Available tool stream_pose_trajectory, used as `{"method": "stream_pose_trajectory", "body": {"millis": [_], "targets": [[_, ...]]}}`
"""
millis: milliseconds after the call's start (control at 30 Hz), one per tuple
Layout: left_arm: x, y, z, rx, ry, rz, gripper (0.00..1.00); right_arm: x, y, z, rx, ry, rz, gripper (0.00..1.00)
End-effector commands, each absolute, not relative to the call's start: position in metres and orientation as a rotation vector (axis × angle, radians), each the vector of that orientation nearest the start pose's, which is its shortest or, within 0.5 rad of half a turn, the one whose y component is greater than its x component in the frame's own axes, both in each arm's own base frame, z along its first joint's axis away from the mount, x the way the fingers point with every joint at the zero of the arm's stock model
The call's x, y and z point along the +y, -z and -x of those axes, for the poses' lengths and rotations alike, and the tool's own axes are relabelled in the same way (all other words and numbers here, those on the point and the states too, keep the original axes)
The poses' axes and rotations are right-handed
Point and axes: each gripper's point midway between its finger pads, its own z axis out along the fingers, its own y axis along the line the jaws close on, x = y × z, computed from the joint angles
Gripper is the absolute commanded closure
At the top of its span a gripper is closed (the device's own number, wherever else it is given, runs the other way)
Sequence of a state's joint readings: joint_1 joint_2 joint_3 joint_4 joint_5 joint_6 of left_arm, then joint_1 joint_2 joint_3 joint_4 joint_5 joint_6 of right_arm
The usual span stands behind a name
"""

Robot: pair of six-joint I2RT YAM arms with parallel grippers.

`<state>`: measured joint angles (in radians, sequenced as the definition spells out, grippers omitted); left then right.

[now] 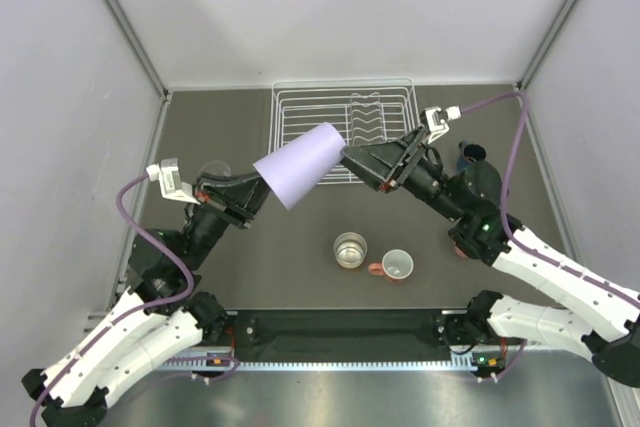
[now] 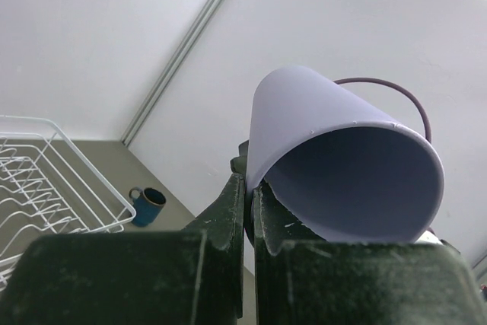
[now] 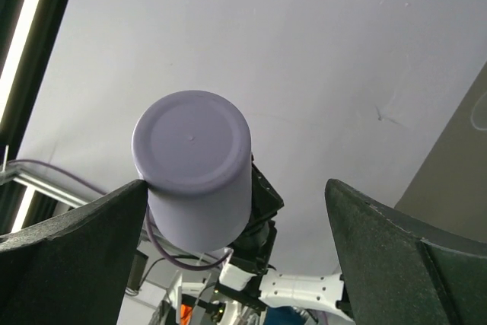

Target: Load the cups into the dish rack

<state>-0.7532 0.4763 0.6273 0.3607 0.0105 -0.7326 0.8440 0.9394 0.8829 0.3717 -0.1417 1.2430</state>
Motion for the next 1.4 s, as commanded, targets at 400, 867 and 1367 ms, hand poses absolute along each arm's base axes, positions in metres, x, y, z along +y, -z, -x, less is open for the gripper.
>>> {"method": "stream_pose_trajectory", "body": {"millis": [400,867,1367], "targets": [[-0.192,-0.436,-0.152,1.084,1.376,-0.052,1.0,0.313,-0.487,-0.156,1.302,-1.981,-0.058,0.08],[-0.189,-0.431,-0.147,1.103,1.387,-0.051,1.0,0.326,-0.487,-0.155,1.298,-2.017,-0.013,0.31],[-0.13,-0.356,-0.196,1.527,0.97,0.392,0.1,0.327,-0.474,-0.189,1.402,-1.628,0.039,1.0]]}}
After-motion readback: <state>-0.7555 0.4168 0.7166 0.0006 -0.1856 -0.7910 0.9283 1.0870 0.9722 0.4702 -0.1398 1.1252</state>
